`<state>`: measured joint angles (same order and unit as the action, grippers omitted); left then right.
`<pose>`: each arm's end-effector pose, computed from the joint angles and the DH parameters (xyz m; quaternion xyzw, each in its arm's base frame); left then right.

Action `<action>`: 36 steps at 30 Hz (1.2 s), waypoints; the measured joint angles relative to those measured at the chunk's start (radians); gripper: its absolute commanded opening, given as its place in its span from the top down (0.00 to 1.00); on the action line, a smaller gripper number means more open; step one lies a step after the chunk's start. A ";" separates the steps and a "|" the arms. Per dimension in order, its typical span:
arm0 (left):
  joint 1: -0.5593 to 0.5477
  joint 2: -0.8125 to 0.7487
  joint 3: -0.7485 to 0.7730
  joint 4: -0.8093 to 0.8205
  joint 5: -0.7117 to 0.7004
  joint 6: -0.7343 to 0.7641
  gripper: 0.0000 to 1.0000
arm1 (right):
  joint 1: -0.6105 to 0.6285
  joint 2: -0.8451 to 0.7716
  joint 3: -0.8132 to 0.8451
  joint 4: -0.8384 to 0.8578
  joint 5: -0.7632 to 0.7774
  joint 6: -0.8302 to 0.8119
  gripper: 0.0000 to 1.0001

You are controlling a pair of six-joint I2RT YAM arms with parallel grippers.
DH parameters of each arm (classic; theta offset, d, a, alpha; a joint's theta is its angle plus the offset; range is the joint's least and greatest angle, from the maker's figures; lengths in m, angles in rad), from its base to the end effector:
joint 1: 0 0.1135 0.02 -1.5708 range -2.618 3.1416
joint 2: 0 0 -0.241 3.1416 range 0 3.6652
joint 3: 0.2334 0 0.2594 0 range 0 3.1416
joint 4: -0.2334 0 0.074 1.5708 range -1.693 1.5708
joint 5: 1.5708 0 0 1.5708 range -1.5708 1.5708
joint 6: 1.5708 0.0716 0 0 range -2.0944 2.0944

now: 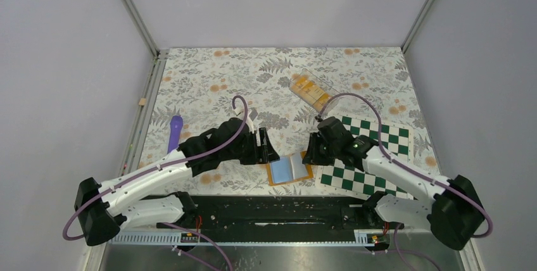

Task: Put the credit cards into the card holder
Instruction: Move the storage box to the center of the board.

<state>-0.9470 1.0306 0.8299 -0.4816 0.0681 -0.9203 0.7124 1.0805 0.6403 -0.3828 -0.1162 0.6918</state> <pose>0.1527 -0.2205 0.2370 0.0267 0.9021 -0.3635 0.2308 0.1906 0.1756 0.1664 -0.0308 0.9291 0.2768 0.2435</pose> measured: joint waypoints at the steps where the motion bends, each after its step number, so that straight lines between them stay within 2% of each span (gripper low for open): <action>1: 0.000 0.006 0.000 0.000 0.000 0.000 0.34 | 0.001 0.037 0.019 0.007 -0.019 -0.011 0.90; 3: 0.000 0.017 0.000 -0.001 0.000 0.000 0.34 | 0.002 0.099 0.044 0.021 -0.052 -0.025 1.00; 10: 0.000 0.052 0.000 -0.012 0.006 -0.001 0.34 | 0.006 0.329 0.082 0.055 -0.091 0.010 1.00; 19: 0.000 0.073 0.008 -0.025 0.012 -0.001 0.34 | 0.006 0.432 0.084 0.053 -0.088 0.097 0.98; 26: 0.000 0.073 0.023 -0.025 0.012 0.000 0.33 | 0.006 0.398 0.095 0.020 -0.074 0.081 0.54; 31: 0.000 0.073 0.023 -0.025 0.012 0.001 0.33 | -0.034 0.298 0.168 -0.053 -0.051 0.035 0.36; 36: 0.000 0.073 0.023 -0.025 0.012 0.004 0.33 | -0.201 0.282 0.291 -0.096 -0.052 -0.031 0.21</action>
<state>-0.9470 1.1034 0.8528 -0.5064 0.0803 -0.9161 0.5117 1.3624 0.9318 -0.4786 -0.1684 0.6613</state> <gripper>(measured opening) 0.665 0.726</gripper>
